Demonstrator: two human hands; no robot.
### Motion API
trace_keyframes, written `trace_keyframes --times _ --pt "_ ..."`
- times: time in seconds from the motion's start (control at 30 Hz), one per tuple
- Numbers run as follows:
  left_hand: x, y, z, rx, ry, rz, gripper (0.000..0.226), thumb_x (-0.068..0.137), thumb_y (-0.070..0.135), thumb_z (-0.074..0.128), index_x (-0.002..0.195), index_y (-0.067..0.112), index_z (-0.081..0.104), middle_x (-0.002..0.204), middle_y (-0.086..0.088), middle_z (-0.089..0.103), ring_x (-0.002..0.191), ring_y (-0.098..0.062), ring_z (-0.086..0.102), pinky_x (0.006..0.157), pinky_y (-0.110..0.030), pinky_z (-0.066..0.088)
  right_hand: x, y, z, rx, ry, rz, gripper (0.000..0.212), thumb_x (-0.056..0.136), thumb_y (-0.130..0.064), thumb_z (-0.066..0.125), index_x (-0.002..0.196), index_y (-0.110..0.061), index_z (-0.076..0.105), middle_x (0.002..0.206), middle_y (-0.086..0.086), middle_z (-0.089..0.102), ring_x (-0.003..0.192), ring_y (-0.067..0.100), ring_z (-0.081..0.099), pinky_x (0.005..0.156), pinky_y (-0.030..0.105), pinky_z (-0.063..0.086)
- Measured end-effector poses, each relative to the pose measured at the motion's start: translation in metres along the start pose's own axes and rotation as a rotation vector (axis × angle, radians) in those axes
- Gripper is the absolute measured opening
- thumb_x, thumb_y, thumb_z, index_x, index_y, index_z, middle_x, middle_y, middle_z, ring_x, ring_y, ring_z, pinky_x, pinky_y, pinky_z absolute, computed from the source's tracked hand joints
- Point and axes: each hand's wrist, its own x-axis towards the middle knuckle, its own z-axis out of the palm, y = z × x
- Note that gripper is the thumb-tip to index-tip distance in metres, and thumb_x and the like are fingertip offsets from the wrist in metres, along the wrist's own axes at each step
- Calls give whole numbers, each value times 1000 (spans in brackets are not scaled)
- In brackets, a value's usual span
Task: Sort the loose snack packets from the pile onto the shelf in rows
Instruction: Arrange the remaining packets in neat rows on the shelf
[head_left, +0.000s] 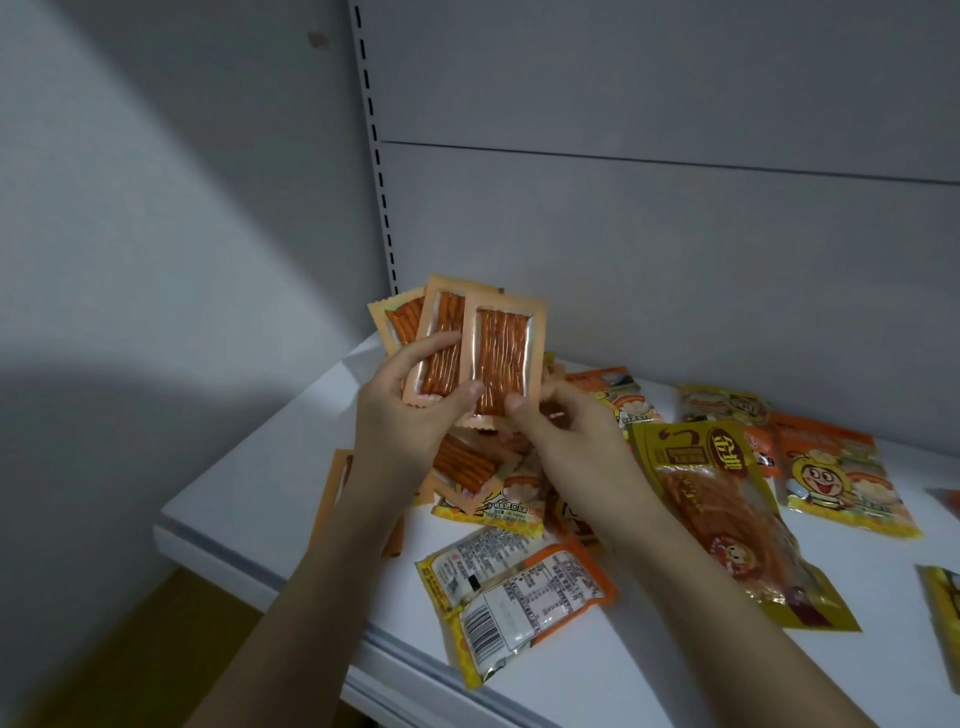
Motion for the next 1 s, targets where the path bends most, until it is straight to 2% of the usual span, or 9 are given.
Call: trace_keyframes --times 0.13,0.23,0.33,0.47,0.6,0.73,0.77,0.87,1.0 --pt "1 -2 0 88 122 15 38 84 12 80 112 36 69 125 4 67 112 -13 67 89 -38 60 12 16 -4 -517 303 -214 18 97 -29 58 107 -13 61 107 3 58 99 20 56 84 34 46" --pt "1 -1 -1 86 178 10 35 86 12 77 113 35 69 122 9 67 113 -12 66 92 -39 58 18 23 -5 -697 279 -168 31 94 -27 63 118 -9 54 114 9 57 105 27 55 82 34 43" --pt "2 -1 -1 109 202 20 33 88 15 75 114 34 70 123 7 68 113 -14 66 95 -41 56 21 25 -8 -717 231 -91 37 92 -28 68 120 -11 51 113 10 65 104 29 61 76 35 47" --pt "1 1 0 131 224 52 30 92 12 70 115 31 68 121 6 69 111 -12 66 93 -27 55 24 24 -15 -616 255 -15 32 93 -20 67 122 -13 56 113 7 68 104 26 63 75 29 43" --pt "3 -3 -2 142 204 68 29 94 13 69 116 32 67 117 21 64 114 -9 64 98 -34 54 27 24 -26 -582 312 -22 22 93 -12 63 115 -12 67 105 6 70 99 27 64 78 32 50" --pt "6 -7 0 149 189 61 28 95 14 67 116 33 67 114 33 59 121 -8 59 105 -39 49 28 16 -40 -152 297 131 14 96 -9 59 103 -13 70 92 6 74 89 25 71 83 45 58" --pt "5 -7 0 113 189 38 28 95 13 67 116 33 67 113 35 59 123 -8 59 107 -41 48 25 10 -42 6 273 165 13 97 -8 58 103 -11 68 95 7 74 90 24 73 81 41 59" --pt "5 1 -2 34 178 7 29 95 11 67 114 34 70 120 26 63 127 -14 57 109 -47 47 8 -15 -42 430 126 177 12 96 0 56 106 -4 62 101 11 75 91 18 74 63 20 56" --pt "0 32 3 -140 72 -58 29 96 12 66 113 35 71 136 3 62 131 -23 55 94 -44 58 -10 -39 -30 442 10 144 8 95 4 57 99 2 62 91 15 74 79 19 74 67 20 58"
